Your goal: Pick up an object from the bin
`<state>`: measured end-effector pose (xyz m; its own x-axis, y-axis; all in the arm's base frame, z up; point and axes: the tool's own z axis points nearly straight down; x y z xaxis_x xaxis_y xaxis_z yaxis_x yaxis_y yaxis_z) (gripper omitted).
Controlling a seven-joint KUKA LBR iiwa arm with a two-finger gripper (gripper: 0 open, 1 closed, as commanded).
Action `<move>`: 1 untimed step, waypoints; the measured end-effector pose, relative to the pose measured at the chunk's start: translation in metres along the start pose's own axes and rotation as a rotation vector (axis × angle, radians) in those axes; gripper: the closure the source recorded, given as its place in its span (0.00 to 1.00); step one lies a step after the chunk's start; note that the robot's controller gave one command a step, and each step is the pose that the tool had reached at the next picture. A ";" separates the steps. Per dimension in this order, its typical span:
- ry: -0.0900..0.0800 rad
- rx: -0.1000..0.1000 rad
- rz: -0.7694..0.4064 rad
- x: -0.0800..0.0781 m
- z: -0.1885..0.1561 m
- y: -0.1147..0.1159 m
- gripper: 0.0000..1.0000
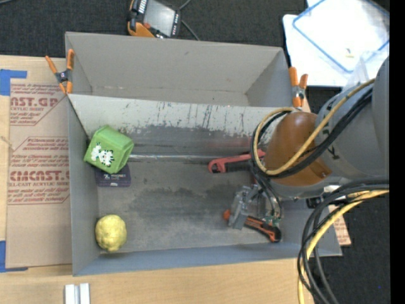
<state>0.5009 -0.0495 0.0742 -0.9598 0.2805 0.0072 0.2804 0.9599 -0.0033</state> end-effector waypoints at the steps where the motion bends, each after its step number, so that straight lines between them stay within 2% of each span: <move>1: 0.000 0.000 0.000 0.000 0.000 0.000 1.00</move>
Offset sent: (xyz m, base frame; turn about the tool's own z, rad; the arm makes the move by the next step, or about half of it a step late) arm 0.0053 0.0008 0.0429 -0.0041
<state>0.5009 -0.0495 0.0744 -0.9598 0.2806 0.0071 0.2806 0.9598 -0.0032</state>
